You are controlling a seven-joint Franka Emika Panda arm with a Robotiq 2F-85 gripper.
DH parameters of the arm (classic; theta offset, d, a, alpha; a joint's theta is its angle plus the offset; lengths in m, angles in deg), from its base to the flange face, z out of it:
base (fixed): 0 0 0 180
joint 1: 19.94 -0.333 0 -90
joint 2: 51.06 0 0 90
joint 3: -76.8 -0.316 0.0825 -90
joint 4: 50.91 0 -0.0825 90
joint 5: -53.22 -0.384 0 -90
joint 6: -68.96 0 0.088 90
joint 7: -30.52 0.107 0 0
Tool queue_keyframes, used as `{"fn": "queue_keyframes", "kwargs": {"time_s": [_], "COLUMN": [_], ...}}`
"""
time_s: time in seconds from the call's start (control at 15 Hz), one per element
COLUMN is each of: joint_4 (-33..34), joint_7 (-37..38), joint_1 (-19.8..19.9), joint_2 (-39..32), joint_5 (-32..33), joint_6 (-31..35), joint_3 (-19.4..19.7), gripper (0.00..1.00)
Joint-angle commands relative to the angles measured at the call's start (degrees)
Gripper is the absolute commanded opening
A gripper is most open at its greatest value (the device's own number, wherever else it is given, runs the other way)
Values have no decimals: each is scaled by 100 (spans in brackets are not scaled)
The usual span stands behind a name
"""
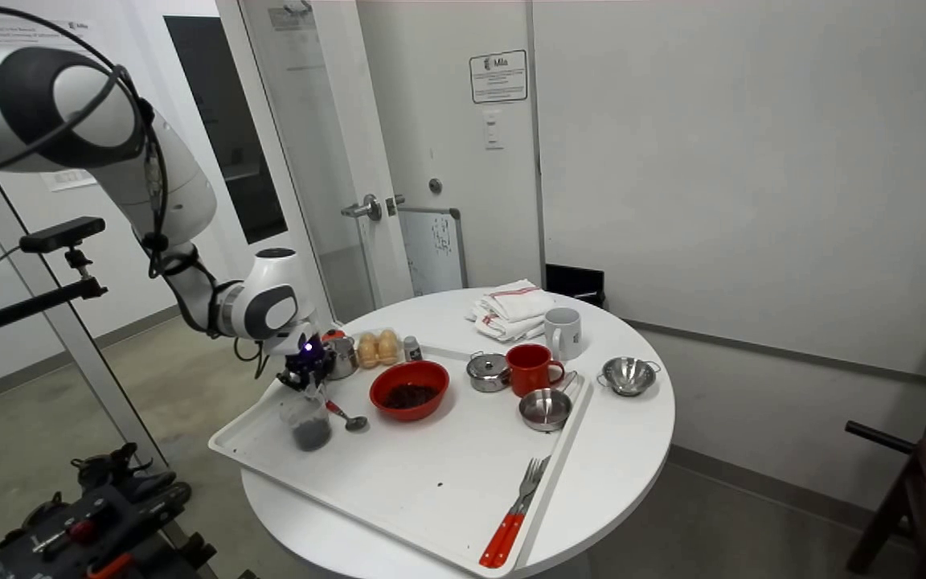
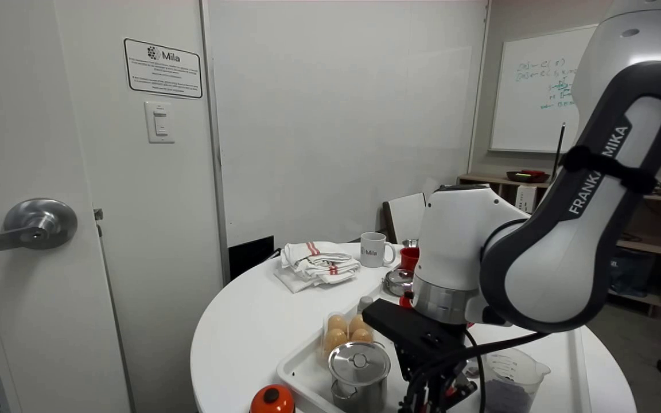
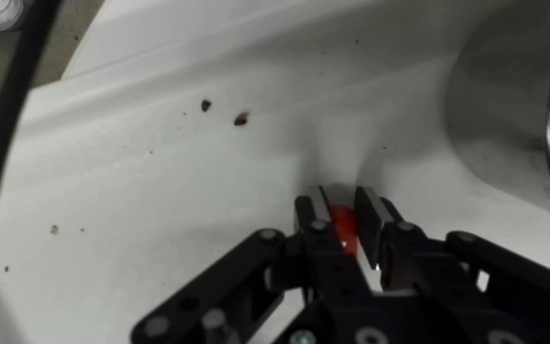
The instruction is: Use the spoon to stir the contents in the orange bowl
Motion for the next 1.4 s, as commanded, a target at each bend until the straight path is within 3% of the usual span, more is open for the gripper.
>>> {"fn": "queue_keyframes", "kwargs": {"time_s": [0.0, 1.33], "joint_4": [-37, -1059], "joint_7": [-232, -569], "joint_1": [-67, -235], "joint_2": [44, 1240], "joint_5": [-203, -196], "joint_6": [161, 680], "joint_3": [8, 51], "gripper": [5, 5]}}
